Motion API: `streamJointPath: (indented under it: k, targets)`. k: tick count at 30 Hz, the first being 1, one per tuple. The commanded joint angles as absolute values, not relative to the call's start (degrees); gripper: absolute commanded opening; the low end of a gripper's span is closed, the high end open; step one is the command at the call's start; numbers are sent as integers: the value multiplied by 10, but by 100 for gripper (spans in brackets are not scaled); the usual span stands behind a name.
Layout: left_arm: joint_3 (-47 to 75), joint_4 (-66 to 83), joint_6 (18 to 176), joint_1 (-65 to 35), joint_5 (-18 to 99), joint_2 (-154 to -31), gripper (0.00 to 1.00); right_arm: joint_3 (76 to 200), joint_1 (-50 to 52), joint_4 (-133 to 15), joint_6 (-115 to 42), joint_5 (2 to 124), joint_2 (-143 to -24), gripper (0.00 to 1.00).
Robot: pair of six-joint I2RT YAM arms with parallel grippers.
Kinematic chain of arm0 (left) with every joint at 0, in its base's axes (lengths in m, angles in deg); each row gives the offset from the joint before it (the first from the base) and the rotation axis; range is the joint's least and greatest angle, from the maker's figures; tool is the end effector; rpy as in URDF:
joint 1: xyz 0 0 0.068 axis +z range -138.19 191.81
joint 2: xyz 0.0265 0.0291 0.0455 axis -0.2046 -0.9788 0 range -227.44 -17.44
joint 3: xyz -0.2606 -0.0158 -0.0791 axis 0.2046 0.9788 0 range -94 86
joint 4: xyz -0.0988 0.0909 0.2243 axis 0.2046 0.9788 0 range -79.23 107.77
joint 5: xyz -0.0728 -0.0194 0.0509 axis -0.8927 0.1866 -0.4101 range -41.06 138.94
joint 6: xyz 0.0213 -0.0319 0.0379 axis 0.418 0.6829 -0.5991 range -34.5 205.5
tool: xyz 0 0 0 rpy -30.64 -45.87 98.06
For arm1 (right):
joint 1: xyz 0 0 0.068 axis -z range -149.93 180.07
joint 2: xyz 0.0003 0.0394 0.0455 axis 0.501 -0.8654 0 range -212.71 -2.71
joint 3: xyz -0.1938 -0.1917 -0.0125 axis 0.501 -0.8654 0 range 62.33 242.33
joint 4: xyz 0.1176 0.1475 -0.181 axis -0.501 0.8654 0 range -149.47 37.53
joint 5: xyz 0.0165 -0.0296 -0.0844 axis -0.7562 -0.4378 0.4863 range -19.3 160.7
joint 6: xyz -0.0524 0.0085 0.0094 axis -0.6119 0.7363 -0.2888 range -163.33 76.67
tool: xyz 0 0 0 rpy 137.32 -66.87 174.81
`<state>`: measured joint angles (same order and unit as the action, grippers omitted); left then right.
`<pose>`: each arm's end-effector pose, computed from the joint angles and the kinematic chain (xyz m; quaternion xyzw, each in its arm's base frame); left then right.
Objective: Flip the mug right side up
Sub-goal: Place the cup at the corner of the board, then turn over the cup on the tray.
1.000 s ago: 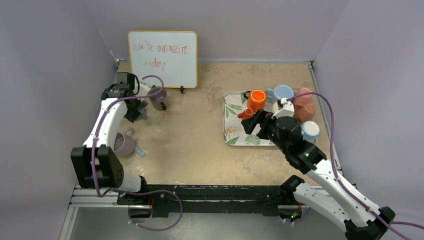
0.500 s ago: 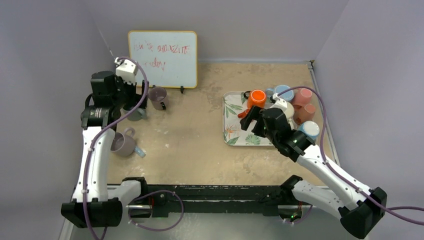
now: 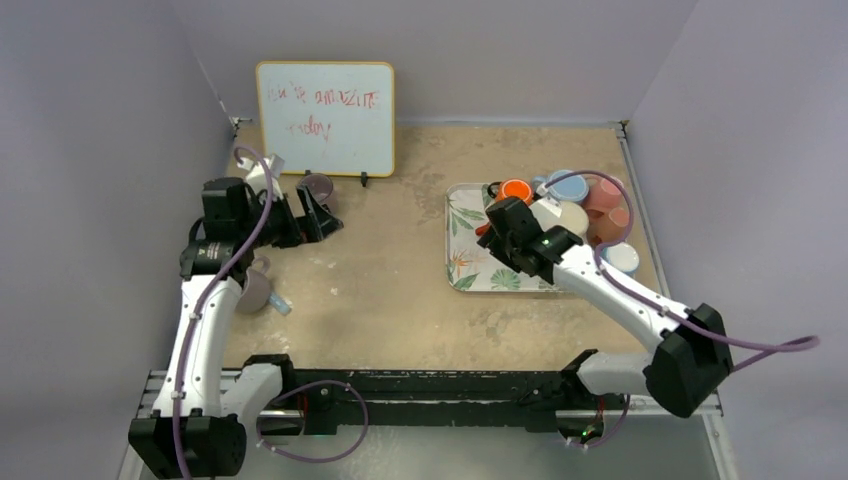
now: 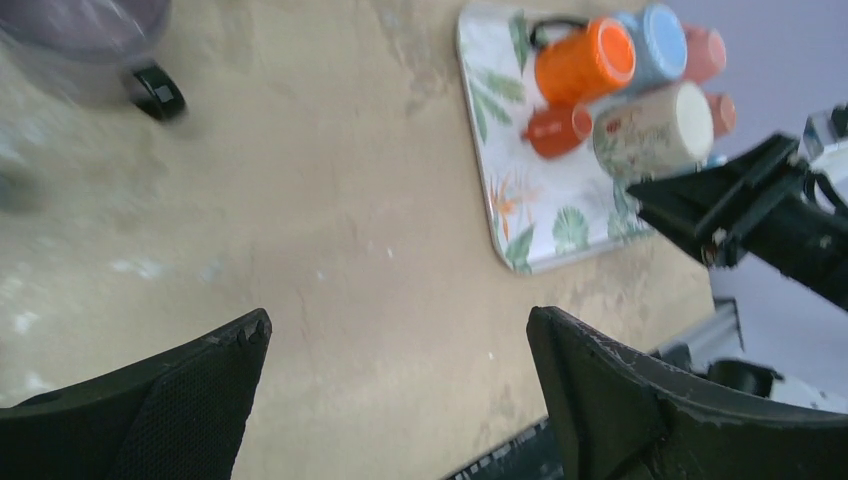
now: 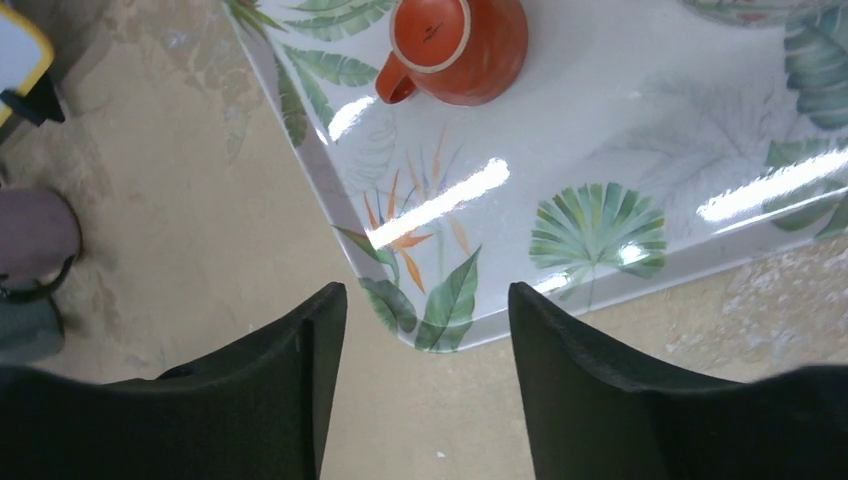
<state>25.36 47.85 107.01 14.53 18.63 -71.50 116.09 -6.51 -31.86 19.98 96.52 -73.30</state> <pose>0.1924 -0.0089 0.3618 -0.0491 0.8466 -0.3021 0.4355 0.2180 0.1424 0.2748 0.2918 0.8544 0.1563 0.4005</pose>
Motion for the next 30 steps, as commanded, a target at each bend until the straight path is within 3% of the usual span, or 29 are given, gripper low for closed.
streamJointPath:
  k: [1,8,20,30]
  targets:
    - [322,475,1090,143,86,-707,100,1221,-66,-232,331,999,-786,56]
    - [391,437,1089,137,114,-660,100,1322,-66,-172,419,1011,-912,53]
    - [398,442,1090,122,121,-638,99,1526,-46,-20,554,1037,-1106,44]
    - [398,447,1090,107,122,-626,99,1559,-13,4,588,1035,-1157,46]
